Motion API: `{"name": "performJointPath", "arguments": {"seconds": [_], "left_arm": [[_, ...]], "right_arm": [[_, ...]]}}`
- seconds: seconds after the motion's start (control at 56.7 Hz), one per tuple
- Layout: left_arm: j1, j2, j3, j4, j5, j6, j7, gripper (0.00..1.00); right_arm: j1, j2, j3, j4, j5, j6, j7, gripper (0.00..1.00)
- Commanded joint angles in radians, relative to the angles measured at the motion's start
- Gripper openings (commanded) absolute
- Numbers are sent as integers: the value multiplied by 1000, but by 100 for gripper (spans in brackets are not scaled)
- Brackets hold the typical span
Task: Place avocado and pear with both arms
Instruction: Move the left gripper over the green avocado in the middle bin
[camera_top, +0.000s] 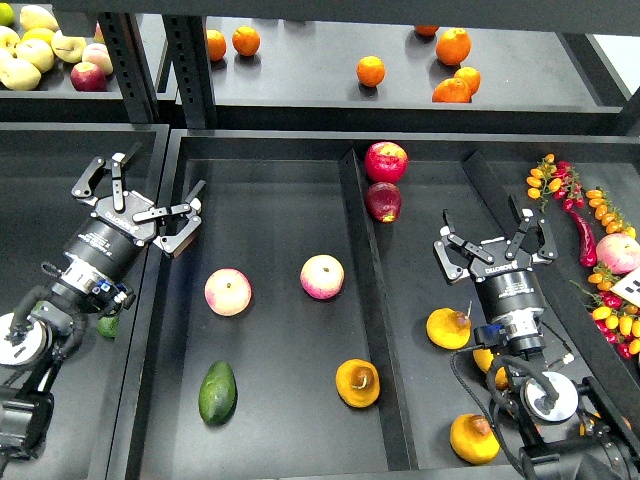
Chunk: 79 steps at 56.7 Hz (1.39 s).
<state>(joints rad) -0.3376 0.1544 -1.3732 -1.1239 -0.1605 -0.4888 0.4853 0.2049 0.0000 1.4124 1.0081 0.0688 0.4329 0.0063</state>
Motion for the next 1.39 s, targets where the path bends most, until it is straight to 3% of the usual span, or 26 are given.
{"name": "performJointPath", "arguments": {"seconds": [0.0, 0.247, 0.353, 0.529, 0.988, 1.164, 1.376], "left_arm": [[-64, 149, 144, 1, -57, 0, 3, 100], [-230, 430, 511, 1, -125, 0, 3, 100], [-308, 493, 641, -2, -125, 0, 3, 100], [-428, 494, 738, -19, -123, 0, 3, 100], [-420, 502, 787, -91, -116, 0, 3, 100], [-462, 507, 871, -93, -38, 0, 3, 100], [-563, 507, 1074, -93, 131, 0, 3, 100]], "right_arm": [[37, 0, 2, -34, 20, -3, -9, 100], [91, 0, 7, -108, 55, -6, -11, 100], [100, -17, 8, -118, 72, -6, -11, 100], [103, -49, 10, -121, 92, -6, -11, 100], [108, -101, 28, -131, 160, -6, -28, 100], [136, -109, 28, -151, 160, -8, -35, 100], [172, -153, 19, -200, 161, -8, -60, 100]]}}
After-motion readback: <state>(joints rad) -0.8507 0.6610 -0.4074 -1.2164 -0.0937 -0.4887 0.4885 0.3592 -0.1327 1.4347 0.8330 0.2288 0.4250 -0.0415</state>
